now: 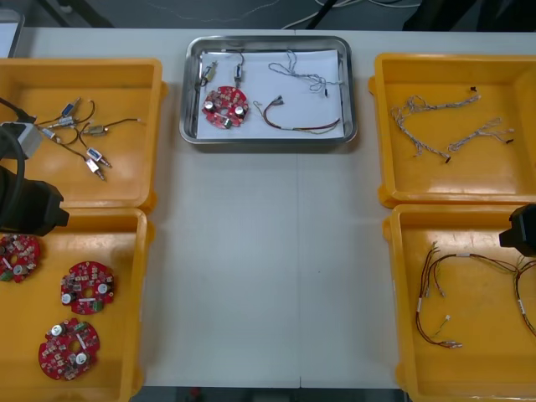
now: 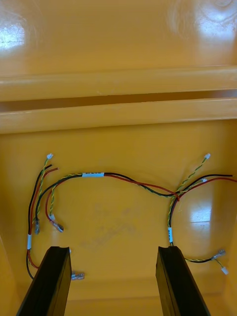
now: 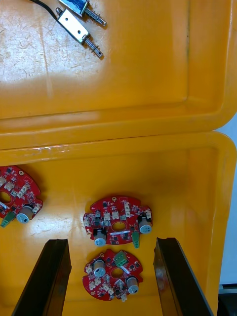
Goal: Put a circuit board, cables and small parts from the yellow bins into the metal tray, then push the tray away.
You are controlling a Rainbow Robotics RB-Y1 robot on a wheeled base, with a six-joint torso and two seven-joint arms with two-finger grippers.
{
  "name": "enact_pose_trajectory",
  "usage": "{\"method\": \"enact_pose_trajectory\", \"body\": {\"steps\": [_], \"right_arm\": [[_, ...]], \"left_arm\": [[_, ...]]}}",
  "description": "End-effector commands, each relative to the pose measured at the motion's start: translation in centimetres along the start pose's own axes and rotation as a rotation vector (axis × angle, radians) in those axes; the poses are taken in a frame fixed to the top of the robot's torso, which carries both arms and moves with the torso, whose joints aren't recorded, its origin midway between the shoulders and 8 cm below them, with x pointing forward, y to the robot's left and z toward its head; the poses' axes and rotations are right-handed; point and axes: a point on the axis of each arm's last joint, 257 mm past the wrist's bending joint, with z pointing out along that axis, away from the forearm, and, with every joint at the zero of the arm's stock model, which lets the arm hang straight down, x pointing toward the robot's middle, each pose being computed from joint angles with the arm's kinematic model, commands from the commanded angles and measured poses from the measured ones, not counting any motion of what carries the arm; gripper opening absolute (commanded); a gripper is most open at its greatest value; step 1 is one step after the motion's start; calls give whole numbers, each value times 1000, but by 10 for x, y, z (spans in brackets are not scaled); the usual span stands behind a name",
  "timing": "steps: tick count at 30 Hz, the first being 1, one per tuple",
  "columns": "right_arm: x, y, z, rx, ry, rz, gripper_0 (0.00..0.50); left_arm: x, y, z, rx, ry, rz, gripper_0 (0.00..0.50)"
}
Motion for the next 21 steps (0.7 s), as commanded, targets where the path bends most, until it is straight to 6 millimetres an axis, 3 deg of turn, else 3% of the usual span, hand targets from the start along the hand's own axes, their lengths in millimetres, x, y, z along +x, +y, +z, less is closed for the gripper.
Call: {"method": "enact_pose_trajectory", "body": {"steps": [1,21], "right_arm": [[-6,-3,-8,2,-45,2,500],[-7,-2,-8,0,-46,-4,500]], "left_arm": [[0,15,-11,-44,-14,68,500],[0,15,-11,-44,-14,68,500]]}}
